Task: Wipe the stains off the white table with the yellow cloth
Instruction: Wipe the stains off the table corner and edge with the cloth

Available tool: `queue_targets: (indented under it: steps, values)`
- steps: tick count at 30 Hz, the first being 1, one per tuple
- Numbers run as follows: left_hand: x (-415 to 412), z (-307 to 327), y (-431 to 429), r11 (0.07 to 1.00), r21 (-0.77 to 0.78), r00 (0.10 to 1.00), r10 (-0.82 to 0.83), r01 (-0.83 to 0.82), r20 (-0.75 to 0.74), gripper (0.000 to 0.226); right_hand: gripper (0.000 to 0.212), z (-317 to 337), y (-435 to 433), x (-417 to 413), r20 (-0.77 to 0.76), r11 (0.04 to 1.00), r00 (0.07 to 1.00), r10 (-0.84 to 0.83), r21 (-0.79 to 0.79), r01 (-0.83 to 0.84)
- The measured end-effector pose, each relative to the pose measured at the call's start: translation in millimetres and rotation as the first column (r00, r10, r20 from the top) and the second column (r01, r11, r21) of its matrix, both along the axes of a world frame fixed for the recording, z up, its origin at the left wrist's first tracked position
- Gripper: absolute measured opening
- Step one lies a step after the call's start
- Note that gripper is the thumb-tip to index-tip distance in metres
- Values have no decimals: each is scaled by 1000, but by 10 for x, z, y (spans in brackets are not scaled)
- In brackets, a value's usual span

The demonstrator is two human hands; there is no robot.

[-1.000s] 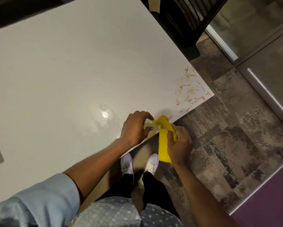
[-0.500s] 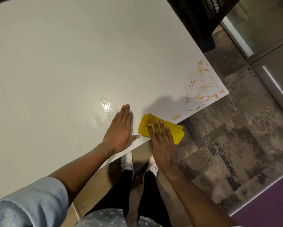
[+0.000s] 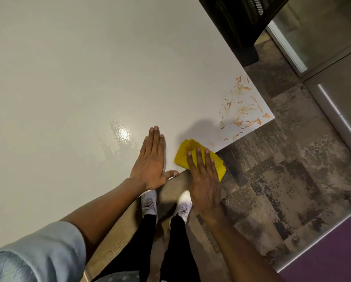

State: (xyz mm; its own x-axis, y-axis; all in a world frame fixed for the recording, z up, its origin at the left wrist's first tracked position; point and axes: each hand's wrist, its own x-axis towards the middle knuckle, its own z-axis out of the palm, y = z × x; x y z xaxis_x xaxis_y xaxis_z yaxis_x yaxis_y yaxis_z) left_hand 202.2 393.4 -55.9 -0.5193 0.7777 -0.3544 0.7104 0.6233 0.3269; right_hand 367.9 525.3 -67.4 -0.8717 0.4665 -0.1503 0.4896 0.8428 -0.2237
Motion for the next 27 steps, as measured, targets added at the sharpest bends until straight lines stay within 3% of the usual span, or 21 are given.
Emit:
queue_targets:
  steps: [5,12,15,20,27]
  values:
    - [-8,-21,5,1000,-14,1000,-3,3,-12,134,76,28,325,-536,26,992,992,-127,1,127]
    - [-8,-14,10,1000,-2,1000,-2,2,6,136,85,-73,185,-145,-7,988,988,152,-6,-152]
    - [-1,-41,4,1000,4,1000,1,-1,-11,134,86,-98,281,-74,-10,996,997,82,26,-81]
    - [3,-90,-1,999,34,1000,25,-25,-8,135,74,-75,379,-717,-3,997,998,-62,38,63]
    - [-3,-128,-29,991,122,999,45,-46,11,134,84,-117,224,-495,-24,991,991,130,-1,-130]
